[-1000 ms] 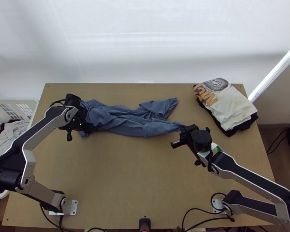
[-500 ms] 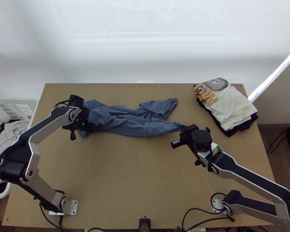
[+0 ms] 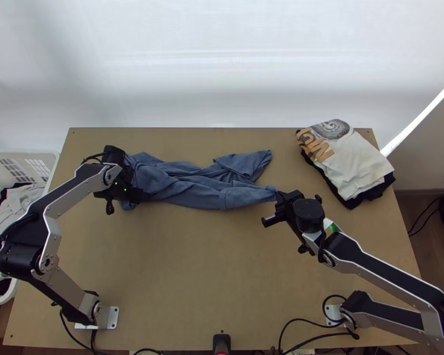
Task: Fold the t-shirt
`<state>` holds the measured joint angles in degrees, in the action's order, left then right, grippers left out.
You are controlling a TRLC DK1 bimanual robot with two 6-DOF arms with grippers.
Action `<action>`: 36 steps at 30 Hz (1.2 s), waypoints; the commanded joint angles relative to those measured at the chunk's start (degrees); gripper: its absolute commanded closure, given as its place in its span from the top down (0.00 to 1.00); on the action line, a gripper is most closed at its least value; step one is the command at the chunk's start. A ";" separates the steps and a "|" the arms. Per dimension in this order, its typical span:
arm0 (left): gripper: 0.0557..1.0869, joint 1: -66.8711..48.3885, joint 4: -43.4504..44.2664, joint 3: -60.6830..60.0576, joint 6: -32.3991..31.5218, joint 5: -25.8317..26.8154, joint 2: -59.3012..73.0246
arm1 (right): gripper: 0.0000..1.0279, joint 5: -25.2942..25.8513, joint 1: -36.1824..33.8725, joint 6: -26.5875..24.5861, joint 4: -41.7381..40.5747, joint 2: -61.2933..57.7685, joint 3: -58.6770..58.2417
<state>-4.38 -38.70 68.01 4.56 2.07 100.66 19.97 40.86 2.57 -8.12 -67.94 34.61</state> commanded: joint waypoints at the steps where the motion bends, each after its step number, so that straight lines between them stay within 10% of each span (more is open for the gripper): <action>1: 0.45 0.95 -1.12 -1.04 0.63 -0.48 -0.38 | 0.03 0.34 0.01 0.77 -0.58 0.88 0.90; 36: 0.42 3.33 -5.42 3.97 -0.78 0.31 -1.17 | 0.03 0.34 0.10 0.77 0.03 1.94 0.19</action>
<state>-1.48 -43.00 70.57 4.51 2.11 100.55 19.97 40.86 2.57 -8.03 -67.37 34.61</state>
